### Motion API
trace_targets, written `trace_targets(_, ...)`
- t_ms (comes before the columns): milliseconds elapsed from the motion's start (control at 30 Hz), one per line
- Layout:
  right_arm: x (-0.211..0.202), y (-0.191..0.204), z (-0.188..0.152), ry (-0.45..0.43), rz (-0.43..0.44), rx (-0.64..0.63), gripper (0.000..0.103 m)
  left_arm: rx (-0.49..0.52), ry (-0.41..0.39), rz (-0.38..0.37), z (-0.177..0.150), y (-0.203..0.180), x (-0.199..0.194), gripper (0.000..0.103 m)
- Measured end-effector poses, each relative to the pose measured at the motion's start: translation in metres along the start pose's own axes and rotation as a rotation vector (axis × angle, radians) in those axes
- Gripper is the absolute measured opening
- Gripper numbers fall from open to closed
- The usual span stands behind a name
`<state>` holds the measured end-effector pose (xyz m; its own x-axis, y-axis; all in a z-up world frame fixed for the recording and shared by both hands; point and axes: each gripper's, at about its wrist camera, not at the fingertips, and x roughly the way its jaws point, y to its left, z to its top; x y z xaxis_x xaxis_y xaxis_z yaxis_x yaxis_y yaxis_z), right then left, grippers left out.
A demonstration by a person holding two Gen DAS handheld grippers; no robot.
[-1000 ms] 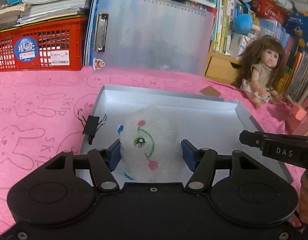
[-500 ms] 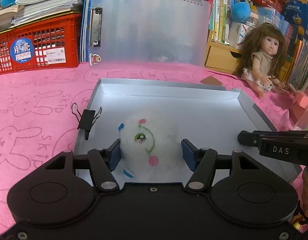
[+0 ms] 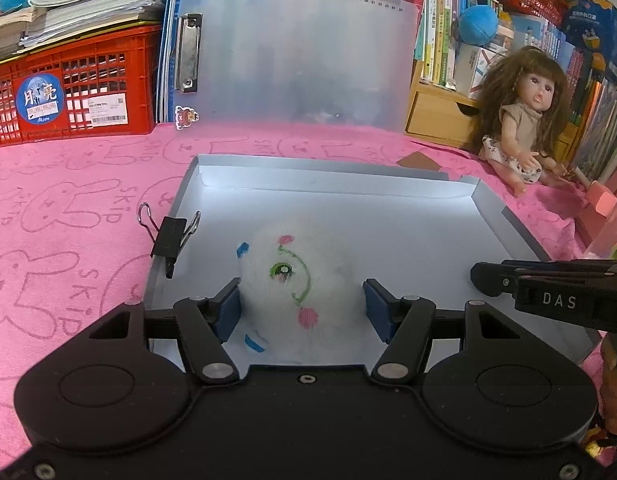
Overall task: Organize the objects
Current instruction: 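Lower the white plush into the white tray with the left while the right drops the lid there, then grasp the green gingham doll with the left gripper while the right grasps another black lid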
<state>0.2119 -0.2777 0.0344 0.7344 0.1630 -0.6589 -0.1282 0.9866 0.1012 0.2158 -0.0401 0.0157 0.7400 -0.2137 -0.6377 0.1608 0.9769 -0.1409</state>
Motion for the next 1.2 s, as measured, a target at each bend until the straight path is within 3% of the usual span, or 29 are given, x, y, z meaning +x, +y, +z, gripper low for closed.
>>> trace_targets(33,-0.001,0.0,0.0,-0.004,0.008,0.003,0.053,-0.003,0.0,-0.002,0.001,0.001,-0.001,0.066)
trace_targets(200,-0.01,0.002,0.004,-0.045,0.021,-0.015,0.064,-0.005,-0.031,-0.03,0.008,0.002,-0.016,0.076)
trace_targets(567,-0.062,0.0,0.002,-0.16,0.051,-0.048,0.074,0.072,-0.13,-0.062,-0.003,-0.003,-0.081,0.086)
trace_targets(933,-0.123,-0.005,-0.038,-0.27,0.068,-0.086,0.082,0.097,-0.207,-0.075,-0.047,-0.003,-0.139,0.089)
trace_targets(1200,-0.148,-0.005,-0.069,-0.299,0.069,-0.115,0.086,0.125,-0.238,-0.084,-0.081,-0.007,-0.161,0.091)
